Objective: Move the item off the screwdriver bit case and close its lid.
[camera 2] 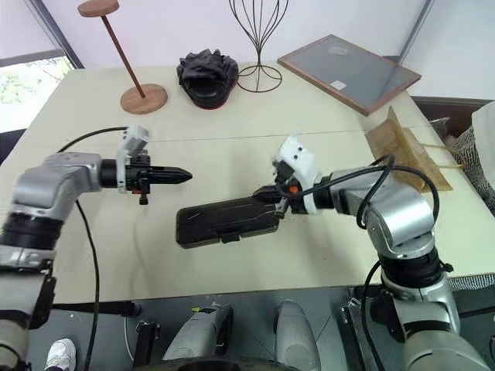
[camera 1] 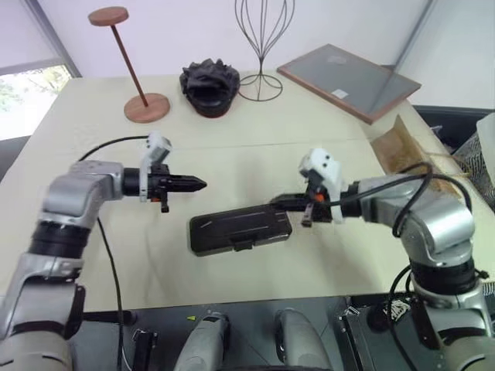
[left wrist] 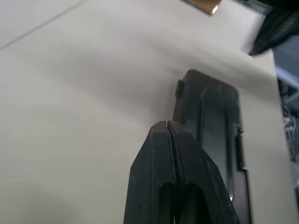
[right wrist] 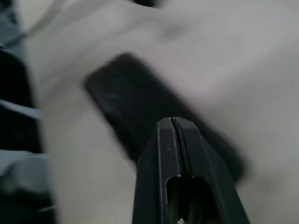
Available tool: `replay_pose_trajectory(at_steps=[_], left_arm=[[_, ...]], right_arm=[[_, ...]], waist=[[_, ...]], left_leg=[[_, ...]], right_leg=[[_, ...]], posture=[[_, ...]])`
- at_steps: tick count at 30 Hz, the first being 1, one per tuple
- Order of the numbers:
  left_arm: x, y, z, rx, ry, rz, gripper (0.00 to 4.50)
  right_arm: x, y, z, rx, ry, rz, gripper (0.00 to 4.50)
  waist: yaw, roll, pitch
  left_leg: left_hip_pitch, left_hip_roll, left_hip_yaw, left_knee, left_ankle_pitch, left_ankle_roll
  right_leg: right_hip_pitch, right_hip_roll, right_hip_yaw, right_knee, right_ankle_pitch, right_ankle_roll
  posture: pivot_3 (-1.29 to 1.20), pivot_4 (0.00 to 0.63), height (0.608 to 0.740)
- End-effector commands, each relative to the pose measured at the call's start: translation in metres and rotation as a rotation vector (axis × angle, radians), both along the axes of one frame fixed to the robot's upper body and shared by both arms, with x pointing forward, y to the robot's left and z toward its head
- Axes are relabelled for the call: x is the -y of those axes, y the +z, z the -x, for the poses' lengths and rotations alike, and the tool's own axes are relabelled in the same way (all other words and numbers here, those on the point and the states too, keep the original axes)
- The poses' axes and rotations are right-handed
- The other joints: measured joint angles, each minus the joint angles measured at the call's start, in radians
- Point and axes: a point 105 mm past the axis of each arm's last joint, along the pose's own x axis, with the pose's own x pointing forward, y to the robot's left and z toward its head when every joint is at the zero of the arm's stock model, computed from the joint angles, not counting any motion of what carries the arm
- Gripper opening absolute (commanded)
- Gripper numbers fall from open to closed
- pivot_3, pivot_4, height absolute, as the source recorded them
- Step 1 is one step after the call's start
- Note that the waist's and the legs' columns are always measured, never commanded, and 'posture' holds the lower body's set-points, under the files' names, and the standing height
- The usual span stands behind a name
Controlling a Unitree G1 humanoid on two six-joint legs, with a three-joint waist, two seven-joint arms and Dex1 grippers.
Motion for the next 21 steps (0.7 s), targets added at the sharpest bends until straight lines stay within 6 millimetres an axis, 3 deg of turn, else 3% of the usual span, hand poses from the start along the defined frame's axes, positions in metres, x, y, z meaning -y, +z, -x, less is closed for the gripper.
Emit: replay_pose_trajectory(at_steps=[1, 3, 9, 17, 21], left_arm=[[0.012, -0.01, -0.01, 0.043, -0.063, -0.073, 0.0], [0.024, -0.021, -0.014, 0.05, -0.102, -0.107, 0.0], [0.045, -0.038, -0.023, 0.048, -0.161, -0.138, 0.0], [0.058, -0.05, -0.03, 0.057, -0.191, -0.17, 0.0], [0.063, -0.054, -0.029, 0.06, -0.22, -0.183, 0.0]], right_arm=[[-0.015, -0.014, 0.025, -0.149, 0.038, -0.034, 0.02], [-0.021, -0.031, 0.035, -0.259, 0.04, -0.046, 0.02], [-0.033, -0.061, 0.047, -0.376, 0.01, -0.039, 0.02], [-0.037, -0.096, 0.028, -0.413, -0.288, 0.01, 0.02], [-0.038, -0.104, 0.022, -0.416, -0.409, 0.016, 0.02]], waist=[[0.003, 0.0, 0.0], [0.006, -0.001, -0.001], [0.002, -0.001, 0.0], [-0.001, -0.001, -0.001], [-0.002, -0.001, -0.001]], left_leg=[[0.0, 0.0, 0.0, 0.0, 0.0, 0.0], [0.0, 0.0, -0.001, 0.0, 0.0, 0.0], [-0.002, -0.002, 0.0, 0.002, 0.0, 0.0], [-0.002, -0.002, 0.0, 0.002, 0.0, 0.0], [-0.001, -0.002, 0.0, 0.002, 0.0, 0.0]], right_leg=[[0.0, 0.0, 0.0, 0.0, 0.0, 0.0], [0.0, 0.0, 0.0, 0.0, 0.0, 0.0], [-0.001, -0.002, 0.0, 0.0, 0.001, 0.002], [-0.001, -0.001, 0.0, 0.001, 0.001, 0.002], [-0.001, -0.001, 0.0, 0.001, 0.001, 0.002]], posture=[[0.0, 0.15, 0.74], [0.0, 0.15, 0.74], [0.0, 0.15, 0.74], [0.0, 0.15, 0.74], [0.0, 0.15, 0.74]])
